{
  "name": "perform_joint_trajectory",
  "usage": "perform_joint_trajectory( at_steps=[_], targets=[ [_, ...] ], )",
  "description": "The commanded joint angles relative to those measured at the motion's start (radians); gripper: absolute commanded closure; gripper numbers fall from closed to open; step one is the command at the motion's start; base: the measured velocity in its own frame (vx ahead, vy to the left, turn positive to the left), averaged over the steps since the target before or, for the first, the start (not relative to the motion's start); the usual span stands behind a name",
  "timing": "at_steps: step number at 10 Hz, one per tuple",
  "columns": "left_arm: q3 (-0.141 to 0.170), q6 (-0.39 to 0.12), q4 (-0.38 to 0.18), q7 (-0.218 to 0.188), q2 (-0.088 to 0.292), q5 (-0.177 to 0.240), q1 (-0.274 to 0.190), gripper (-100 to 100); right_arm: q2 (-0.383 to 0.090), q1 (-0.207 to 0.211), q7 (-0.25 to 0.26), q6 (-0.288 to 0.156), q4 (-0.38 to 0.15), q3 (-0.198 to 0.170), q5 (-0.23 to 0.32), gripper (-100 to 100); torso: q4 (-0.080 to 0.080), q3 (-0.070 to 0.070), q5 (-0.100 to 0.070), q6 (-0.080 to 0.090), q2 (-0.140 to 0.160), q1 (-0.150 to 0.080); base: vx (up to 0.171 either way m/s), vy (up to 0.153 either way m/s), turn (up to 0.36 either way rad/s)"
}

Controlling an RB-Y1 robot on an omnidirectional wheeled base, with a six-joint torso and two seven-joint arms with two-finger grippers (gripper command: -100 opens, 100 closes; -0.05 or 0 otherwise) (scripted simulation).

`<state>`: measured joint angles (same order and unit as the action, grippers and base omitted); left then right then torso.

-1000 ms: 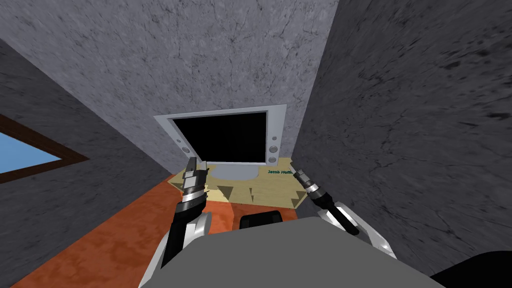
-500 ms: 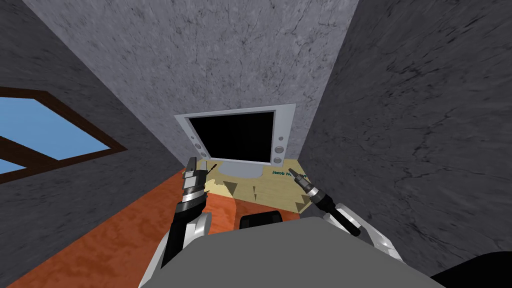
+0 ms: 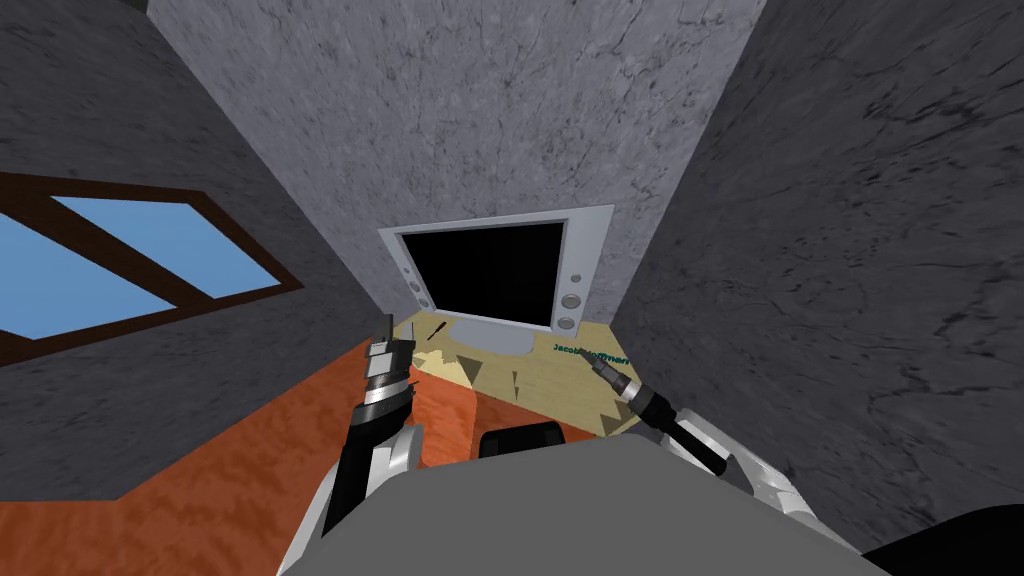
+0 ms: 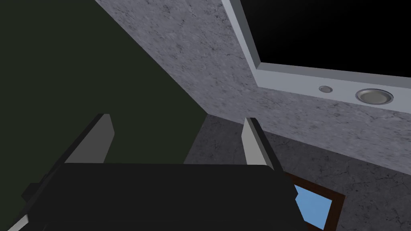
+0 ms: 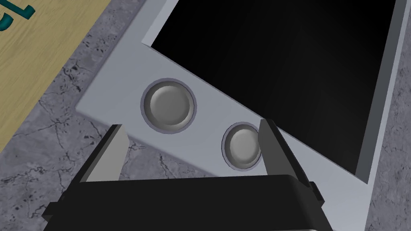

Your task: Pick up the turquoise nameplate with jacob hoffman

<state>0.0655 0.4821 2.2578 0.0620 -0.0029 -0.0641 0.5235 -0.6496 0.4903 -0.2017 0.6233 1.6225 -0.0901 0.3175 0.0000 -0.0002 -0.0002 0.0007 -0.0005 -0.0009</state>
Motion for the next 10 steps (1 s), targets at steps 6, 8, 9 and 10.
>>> perform_joint_trajectory(
  at_steps=[6, 8, 9, 10],
  targets=[
    [0.0, 0.0, 0.0, 0.0, 0.0, 0.0, 0.0, 0, -0.088, -0.026, 0.02, 0.038, -0.216, -0.059, 0.12, -100, 0.0, 0.0, 0.0, -0.001, 0.0, 0.0, 0.0, -0.001, 0.219],
    [0.0, 0.0, 0.0, 0.0, 0.0, 0.0, 0.0, 0, -0.115, -0.036, 0.032, 0.05, -0.263, -0.08, 0.159, -100, 0.0, 0.0, 0.0, -0.001, 0.0, 0.0, -0.002, 0.001, 0.216],
    [0.0, 0.0, 0.0, 0.0, 0.0, 0.0, 0.0, 0, -0.115, -0.036, 0.032, 0.05, -0.281, -0.08, 0.159, -100, 0.0, 0.0, 0.0, 0.0, 0.0, 0.0, 0.0, -0.003, 0.011],
    [0.0, 0.0, 0.0, 0.0, 0.0, 0.0, 0.0, 0, -0.143, -0.046, 0.046, 0.061, -0.323, -0.102, 0.197, -100, 0.0, 0.0, 0.0, 0.001, 0.0, 0.0, -0.003, 0.008, 0.328]
  ],
)
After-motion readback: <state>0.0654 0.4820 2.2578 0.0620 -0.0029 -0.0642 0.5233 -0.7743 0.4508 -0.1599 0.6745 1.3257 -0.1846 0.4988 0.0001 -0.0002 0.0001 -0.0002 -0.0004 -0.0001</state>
